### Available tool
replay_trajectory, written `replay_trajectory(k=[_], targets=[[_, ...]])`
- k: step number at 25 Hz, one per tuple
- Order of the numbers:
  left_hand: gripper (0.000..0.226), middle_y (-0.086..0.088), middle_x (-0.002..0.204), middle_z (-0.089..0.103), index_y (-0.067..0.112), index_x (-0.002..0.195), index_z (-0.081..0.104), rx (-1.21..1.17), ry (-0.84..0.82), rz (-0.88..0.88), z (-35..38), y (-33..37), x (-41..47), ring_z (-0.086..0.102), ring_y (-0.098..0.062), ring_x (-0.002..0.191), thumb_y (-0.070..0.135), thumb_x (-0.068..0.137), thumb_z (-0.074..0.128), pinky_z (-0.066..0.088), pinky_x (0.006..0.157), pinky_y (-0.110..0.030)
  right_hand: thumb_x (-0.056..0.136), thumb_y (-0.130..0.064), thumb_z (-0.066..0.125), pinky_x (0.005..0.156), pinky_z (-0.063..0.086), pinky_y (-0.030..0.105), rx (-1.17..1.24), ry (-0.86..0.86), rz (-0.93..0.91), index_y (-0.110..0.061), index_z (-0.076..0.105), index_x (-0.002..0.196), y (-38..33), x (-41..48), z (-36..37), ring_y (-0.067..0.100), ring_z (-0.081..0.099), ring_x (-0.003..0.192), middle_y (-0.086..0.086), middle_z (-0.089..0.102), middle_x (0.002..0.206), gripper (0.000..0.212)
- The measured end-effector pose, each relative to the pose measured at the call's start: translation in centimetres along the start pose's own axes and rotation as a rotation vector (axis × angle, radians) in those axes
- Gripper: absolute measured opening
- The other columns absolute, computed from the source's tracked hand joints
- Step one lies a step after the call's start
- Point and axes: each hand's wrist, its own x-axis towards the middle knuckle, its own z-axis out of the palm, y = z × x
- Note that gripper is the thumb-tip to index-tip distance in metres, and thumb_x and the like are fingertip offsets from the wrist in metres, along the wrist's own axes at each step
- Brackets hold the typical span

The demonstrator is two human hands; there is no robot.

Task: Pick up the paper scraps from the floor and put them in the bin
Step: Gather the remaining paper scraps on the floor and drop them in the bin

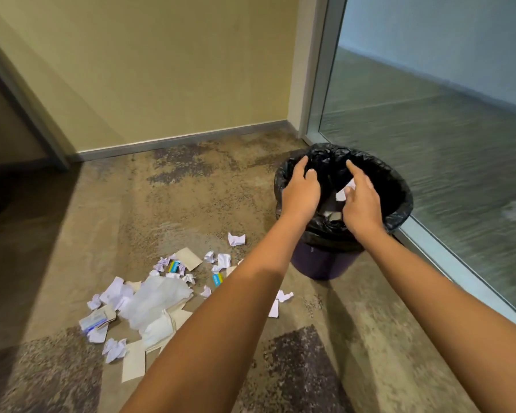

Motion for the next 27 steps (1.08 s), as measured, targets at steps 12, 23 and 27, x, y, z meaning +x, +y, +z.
replay_trajectory(k=[12, 23, 27], targets=[[0.019, 0.005, 0.107, 0.061, 0.023, 0.099, 0.067, 0.249, 0.520, -0.044, -13.6, -21.3, -11.3, 0.059, -0.015, 0.098, 0.017, 0.092, 0.050, 0.048, 0.087, -0.035, 0.078, 0.016, 0.050, 0.094, 0.036, 0.023, -0.094, -0.200, -0.488, -0.009, 0.061, 0.113, 2.1, -15.6, 10.7, 0.027, 0.050, 0.108, 0.007, 0.058, 0.113, 0.044], [0.123, -0.002, 0.153, -0.031, 0.045, 0.146, 0.002, 0.745, 0.299, -0.644, -24.0, -36.5, -16.0, -0.019, -0.042, 0.141, 0.058, 0.054, 0.082, 0.000, 0.106, -0.072, 0.072, -0.046, 0.076, 0.112, 0.022, 0.058, -0.458, -0.739, 0.074, -0.046, 0.015, 0.145, 12.2, -14.8, 20.8, 0.043, 0.006, 0.143, 0.014, -0.002, 0.157, 0.096], [0.131, -0.005, 0.151, -0.034, 0.058, 0.138, -0.010, 0.861, 0.107, -0.529, -24.5, -38.6, -13.9, -0.027, -0.046, 0.137, 0.073, 0.041, 0.076, 0.000, 0.104, -0.075, 0.069, -0.053, 0.076, 0.111, 0.000, 0.066, -0.488, -0.849, 0.080, -0.057, 0.004, 0.142, 11.4, -14.7, 23.3, 0.044, -0.009, 0.143, 0.006, -0.014, 0.159, 0.103]])
